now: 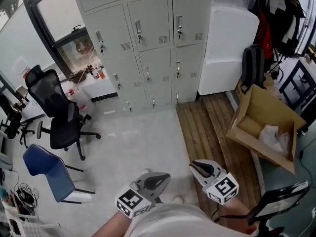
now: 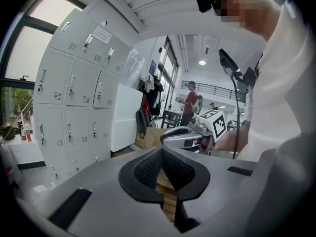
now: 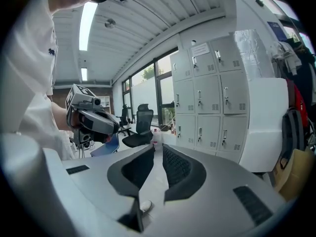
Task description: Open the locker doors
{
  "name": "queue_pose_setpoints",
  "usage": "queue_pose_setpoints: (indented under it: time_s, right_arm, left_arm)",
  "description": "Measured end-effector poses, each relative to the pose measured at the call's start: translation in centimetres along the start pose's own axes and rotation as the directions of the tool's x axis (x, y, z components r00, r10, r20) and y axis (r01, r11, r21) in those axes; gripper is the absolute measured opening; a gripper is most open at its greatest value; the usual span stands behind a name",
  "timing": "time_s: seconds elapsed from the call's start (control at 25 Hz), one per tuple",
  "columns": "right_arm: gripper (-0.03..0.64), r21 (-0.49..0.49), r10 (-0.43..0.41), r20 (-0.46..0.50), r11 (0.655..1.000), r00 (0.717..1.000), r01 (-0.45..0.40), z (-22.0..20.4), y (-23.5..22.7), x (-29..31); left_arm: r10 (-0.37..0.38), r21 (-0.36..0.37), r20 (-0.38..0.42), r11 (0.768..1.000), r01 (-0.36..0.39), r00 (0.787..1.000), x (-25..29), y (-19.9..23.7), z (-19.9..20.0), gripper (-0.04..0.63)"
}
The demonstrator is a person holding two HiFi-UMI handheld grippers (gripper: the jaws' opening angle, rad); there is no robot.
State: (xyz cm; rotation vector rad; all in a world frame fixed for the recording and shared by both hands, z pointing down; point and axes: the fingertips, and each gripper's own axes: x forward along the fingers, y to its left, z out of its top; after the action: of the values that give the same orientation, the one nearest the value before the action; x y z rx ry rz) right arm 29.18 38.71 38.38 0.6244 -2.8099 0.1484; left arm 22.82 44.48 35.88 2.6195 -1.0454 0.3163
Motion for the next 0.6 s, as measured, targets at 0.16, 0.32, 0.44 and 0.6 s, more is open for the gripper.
queue_pose_setpoints:
  time_s: [0.16, 0.32, 0.44, 0.6]
  right_arm:
    - [0.023, -0.041, 0.012, 0.001, 0.999, 1.0, -0.012, 2.7, -3.1, 5.2]
    - [0.023, -0.04, -0.059, 0.015, 0.997, 0.998, 0.059, 6.1, -7.3, 10.1]
    - [0.023, -0.029, -0.093, 0.03, 0.995, 0.995, 0.094, 8.4, -9.6, 14.6]
    - [0.023, -0.019, -0.123, 0.012, 0.992, 0.992, 0.123, 9.6, -12.5, 20.4]
  left_arm:
    - [0.009, 0.005, 0.025, 1.0, -0.009, 1.0, 0.2, 6.2, 1.6, 0.012]
    - [-0.007, 0.017, 0.075, 1.0, 0.006, 0.997, 0.4, 12.6, 4.7, 0.012]
    - [-0.019, 0.024, 0.102, 1.0, 0.017, 0.995, 0.0, 17.8, 7.0, 0.012]
    - [-0.042, 0.021, 0.093, 0.999, 0.04, 0.995, -0.4, 24.3, 7.9, 0.012]
